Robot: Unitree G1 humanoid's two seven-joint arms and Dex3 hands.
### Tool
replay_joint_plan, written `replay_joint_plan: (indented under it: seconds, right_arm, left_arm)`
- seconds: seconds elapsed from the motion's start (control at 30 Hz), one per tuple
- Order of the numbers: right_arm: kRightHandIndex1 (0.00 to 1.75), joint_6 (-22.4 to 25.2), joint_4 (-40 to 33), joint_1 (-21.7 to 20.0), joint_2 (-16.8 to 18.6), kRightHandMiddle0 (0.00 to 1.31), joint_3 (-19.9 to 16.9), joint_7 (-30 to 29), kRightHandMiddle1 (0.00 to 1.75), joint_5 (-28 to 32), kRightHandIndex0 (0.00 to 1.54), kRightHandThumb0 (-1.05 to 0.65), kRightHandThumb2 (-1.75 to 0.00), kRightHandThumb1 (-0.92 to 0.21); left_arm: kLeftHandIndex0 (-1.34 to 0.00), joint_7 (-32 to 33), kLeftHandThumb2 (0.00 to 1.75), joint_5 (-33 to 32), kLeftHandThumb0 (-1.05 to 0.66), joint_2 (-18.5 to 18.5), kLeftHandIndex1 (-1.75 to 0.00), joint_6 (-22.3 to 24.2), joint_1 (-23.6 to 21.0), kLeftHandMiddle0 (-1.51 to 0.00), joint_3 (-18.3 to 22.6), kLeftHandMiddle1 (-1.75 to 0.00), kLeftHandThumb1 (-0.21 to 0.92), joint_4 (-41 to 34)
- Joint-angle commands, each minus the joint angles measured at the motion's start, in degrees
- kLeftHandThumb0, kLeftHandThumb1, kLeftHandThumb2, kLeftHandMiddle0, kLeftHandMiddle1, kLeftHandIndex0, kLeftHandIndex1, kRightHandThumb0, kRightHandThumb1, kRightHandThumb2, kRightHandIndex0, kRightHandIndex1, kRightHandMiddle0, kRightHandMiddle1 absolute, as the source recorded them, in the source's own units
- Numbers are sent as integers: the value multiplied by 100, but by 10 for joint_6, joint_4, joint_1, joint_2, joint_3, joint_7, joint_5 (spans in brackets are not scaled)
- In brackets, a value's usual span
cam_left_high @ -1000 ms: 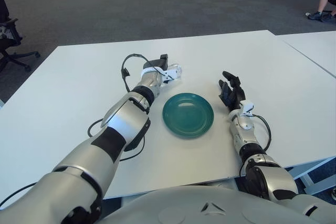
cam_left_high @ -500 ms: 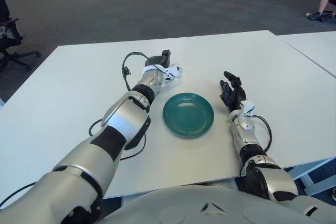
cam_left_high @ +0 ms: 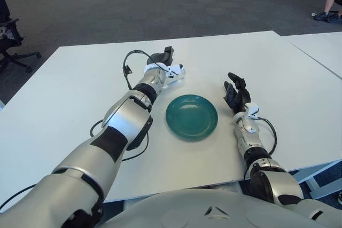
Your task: Put the bottle into the plate.
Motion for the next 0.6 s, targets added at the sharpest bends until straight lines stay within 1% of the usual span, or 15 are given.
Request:
replay_joint_plan:
  seconds: [0.0, 0.3, 0.43, 0.47, 0.5, 0.57]
  right_arm:
    - [0, 13, 5, 18, 5, 0, -2, 1, 71, 5, 32, -58, -81, -92]
    - [0, 26, -24, 32, 4, 0, -3, 0, 69, 7, 31, -59, -81, -92]
    - [0, 36, -39, 39, 5, 0, -2, -6, 68, 4, 30, -59, -81, -92]
    - [0, 39, -43, 41, 5, 0, -2, -7, 68, 4, 30, -59, -81, -92]
    - [0, 41, -47, 43, 5, 0, -1, -8, 68, 3, 30, -59, -81, -92]
    - [0, 45, -56, 47, 5, 0, 0, -9, 67, 2, 30, -59, -80, -92]
  left_arm:
    - [0, -2, 87, 9, -99, 14, -71, 7, -8, -27, -6, -83, 92, 2]
    - [0, -22, 88, 22, -97, 18, -63, 21, 7, -31, -21, -77, 92, 5]
    - [0, -38, 89, 25, -97, 16, -60, 23, 15, -34, -25, -70, 92, 6]
    - [0, -41, 90, 25, -97, 15, -60, 23, 17, -36, -26, -75, 92, 6]
    - [0, -43, 90, 25, -97, 15, -59, 24, 18, -38, -27, -83, 92, 6]
    - [0, -46, 91, 26, -97, 15, -58, 24, 18, -39, -28, -91, 92, 6]
